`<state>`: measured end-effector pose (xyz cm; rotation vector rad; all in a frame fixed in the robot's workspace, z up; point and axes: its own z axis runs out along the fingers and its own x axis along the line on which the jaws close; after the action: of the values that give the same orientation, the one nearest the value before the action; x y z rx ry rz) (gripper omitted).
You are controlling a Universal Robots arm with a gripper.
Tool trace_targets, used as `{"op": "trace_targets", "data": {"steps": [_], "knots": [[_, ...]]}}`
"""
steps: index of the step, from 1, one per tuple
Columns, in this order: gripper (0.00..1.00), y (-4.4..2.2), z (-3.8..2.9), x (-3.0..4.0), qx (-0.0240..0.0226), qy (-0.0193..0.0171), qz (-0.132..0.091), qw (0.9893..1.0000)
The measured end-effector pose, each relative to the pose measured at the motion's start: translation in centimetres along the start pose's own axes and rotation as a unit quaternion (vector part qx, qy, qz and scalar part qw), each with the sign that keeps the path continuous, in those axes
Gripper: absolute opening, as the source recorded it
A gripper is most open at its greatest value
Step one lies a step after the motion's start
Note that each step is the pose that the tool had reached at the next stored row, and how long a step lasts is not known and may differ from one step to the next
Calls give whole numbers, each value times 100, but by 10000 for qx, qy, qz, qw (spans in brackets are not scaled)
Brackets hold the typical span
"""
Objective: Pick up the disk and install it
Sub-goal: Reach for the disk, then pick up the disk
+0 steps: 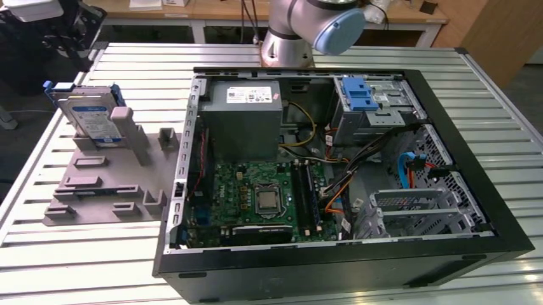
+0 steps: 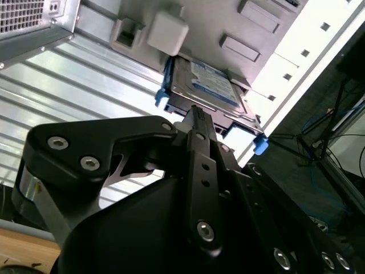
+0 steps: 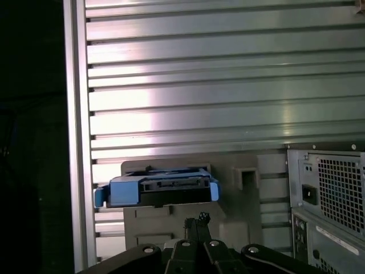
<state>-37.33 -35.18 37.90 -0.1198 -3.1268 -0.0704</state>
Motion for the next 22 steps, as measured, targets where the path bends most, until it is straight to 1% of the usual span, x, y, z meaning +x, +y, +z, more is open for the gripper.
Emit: {"op": "trace_targets", "data": {"steps": [5,7,10,12,14,22], "knots": [[11,27,19,227,0,0,0,10000],[11,36,25,308,0,-1,0,10000],[11,45,30,405,0,0,1,10000],[11,47,33,454,0,0,0,10000],[11,46,35,482,0,-1,0,10000],[11,45,37,492,0,0,0,10000]]}}
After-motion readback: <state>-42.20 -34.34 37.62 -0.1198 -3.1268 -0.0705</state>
